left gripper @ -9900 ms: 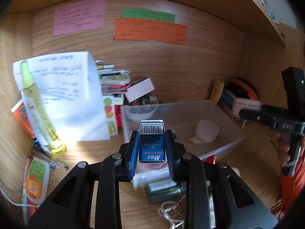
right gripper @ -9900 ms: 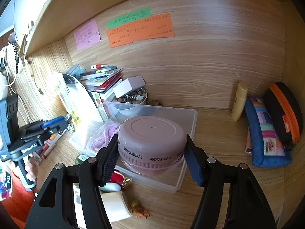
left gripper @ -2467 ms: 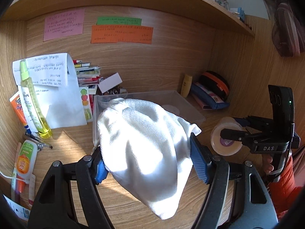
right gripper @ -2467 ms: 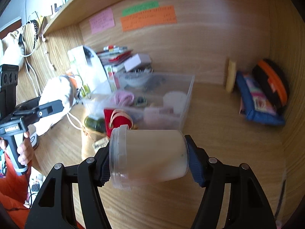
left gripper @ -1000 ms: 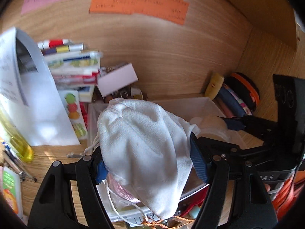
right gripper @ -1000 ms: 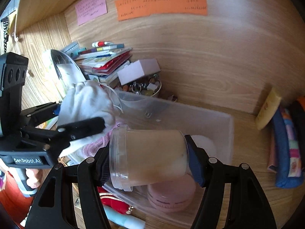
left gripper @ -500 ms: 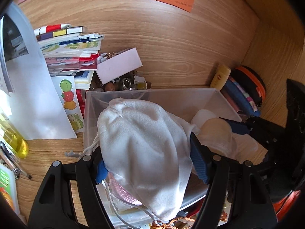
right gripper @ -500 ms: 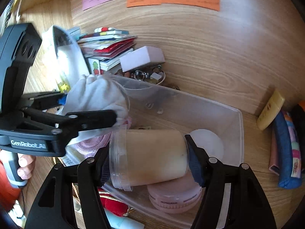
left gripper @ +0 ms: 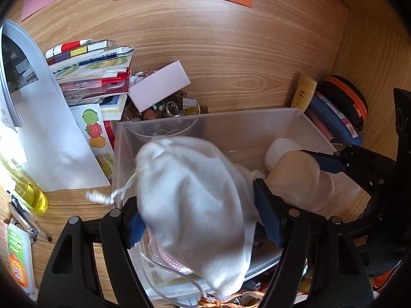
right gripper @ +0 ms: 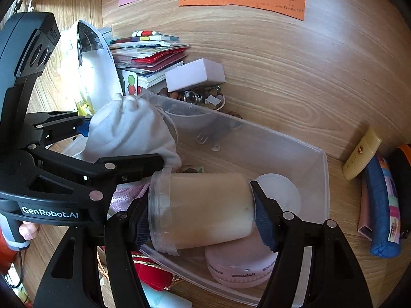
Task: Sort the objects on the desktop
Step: 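Lower the bag and jar into the clear box and open both grippers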
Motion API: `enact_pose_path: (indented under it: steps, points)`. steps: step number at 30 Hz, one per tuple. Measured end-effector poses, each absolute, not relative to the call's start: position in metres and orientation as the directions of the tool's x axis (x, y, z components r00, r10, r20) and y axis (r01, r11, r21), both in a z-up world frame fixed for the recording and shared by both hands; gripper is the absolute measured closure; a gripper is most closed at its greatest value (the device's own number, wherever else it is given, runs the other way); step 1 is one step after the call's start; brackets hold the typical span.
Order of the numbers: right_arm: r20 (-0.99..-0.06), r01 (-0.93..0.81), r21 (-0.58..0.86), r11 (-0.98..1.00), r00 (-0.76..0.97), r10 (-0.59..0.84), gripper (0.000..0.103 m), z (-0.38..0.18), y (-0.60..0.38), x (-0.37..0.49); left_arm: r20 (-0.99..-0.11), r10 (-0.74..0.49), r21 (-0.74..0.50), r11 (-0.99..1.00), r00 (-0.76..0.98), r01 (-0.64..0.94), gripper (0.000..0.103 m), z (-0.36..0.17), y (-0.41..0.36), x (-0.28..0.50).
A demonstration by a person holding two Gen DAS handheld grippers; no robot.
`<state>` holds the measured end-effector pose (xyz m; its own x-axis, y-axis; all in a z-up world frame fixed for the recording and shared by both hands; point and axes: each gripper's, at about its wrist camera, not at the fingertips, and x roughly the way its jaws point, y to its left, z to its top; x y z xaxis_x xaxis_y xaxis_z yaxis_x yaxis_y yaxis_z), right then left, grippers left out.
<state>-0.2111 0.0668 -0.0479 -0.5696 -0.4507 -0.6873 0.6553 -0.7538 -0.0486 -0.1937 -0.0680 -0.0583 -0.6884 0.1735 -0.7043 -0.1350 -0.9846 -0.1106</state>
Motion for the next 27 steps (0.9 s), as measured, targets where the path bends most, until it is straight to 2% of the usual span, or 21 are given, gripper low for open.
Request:
enact_pose_path:
  steps: [12, 15, 20, 27]
  points:
    - [-0.702, 0.667, -0.047, -0.744, -0.552, -0.451, 0.036, -0.048, 0.065, -0.21, -0.643, 0.176, -0.11, -0.984, -0.745, -0.137, 0.013, -0.041, -0.068, -0.179]
    - [-0.7, 0.666, -0.04, -0.745, -0.551, -0.454, 0.027, -0.046, 0.068, -0.209, -0.626, 0.169, -0.11, -0.986, -0.761, -0.128, 0.008, -0.038, -0.07, -0.177]
    - [-0.682, 0.666, -0.056, -0.744, -0.569, -0.459, 0.021, -0.039, 0.071, -0.201, -0.624, 0.157, -0.123, -0.987, -0.766, -0.103, 0.006, -0.038, -0.077, -0.175]
    - [-0.67, 0.641, -0.062, -0.765, -0.595, -0.444, 0.02, -0.029, 0.083, -0.192, -0.632, 0.105, -0.102, -0.993, -0.768, -0.052, 0.006, -0.037, -0.08, -0.166]
